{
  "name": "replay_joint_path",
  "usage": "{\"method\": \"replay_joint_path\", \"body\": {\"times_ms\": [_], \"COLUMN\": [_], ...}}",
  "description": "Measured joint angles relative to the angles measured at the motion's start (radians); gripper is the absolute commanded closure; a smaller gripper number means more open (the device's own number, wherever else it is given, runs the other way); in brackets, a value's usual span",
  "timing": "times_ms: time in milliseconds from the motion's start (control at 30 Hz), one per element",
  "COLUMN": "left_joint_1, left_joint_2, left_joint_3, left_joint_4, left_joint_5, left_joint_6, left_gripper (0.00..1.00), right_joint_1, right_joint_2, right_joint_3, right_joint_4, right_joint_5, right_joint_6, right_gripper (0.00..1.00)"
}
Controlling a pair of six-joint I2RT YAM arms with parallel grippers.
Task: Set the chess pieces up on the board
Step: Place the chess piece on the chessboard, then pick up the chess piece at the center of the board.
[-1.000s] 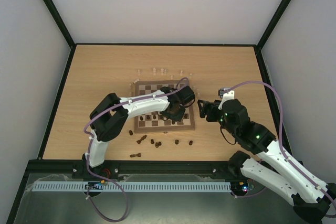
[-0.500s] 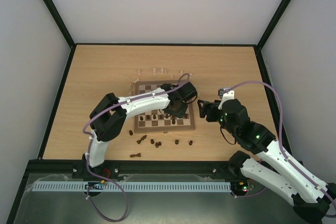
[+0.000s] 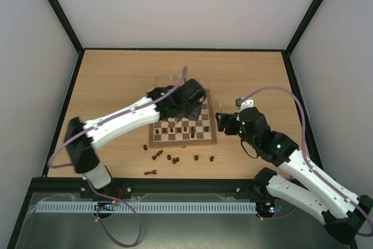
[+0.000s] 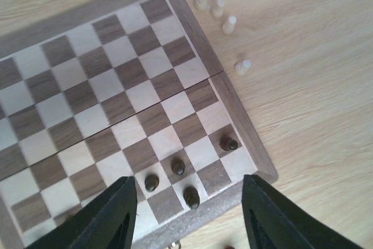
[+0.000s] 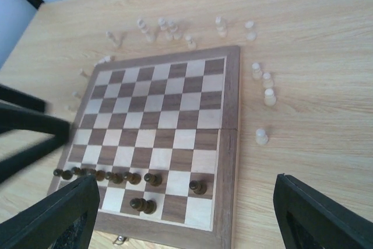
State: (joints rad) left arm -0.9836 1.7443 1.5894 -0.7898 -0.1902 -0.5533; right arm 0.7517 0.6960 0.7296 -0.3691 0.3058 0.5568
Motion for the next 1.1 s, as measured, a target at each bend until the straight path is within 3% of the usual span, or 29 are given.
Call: {"method": "replay_joint_path", "body": {"times_ms": [200,300,533,767,1100], "left_joint_1": [0.0,-0.002,-0.004,-0.004,-0.003], "left_joint_2": [-0.34,-0.46,-0.645,-0.777,-0.777], "left_joint_3": [-0.269,-0.417,-0.633,-0.68,-0.726], "left_joint_4": [0.063,0.098,0.134,0.156,0.183], "left_joint_5": [-0.03,-0.031,-0.032,-0.047,-0.044], "left_joint_6": [-0.036,-0.056,-0.084,-0.087,-0.074], "left_gripper": [0.3,0.02,0.01,0.01,0.01], "right_joint_1": [-0.001,0.004,0.134,0.277,0.296], "right_joint_2": [0.14,0.207,0.309,0.405,0.4], "right_joint_3": [0.035,0.043,0.042,0.014,-0.021], "right_joint_4": [-0.009,-0.014,-0.051,-0.065,-0.195], "right_joint_5": [-0.119,-0.21,-0.303,-0.293,-0.106], "right_joint_6": [0.001,0.006,0.043,0.109,0.275], "right_gripper": [0.18,0.18,0.22,0.31,0.41]}}
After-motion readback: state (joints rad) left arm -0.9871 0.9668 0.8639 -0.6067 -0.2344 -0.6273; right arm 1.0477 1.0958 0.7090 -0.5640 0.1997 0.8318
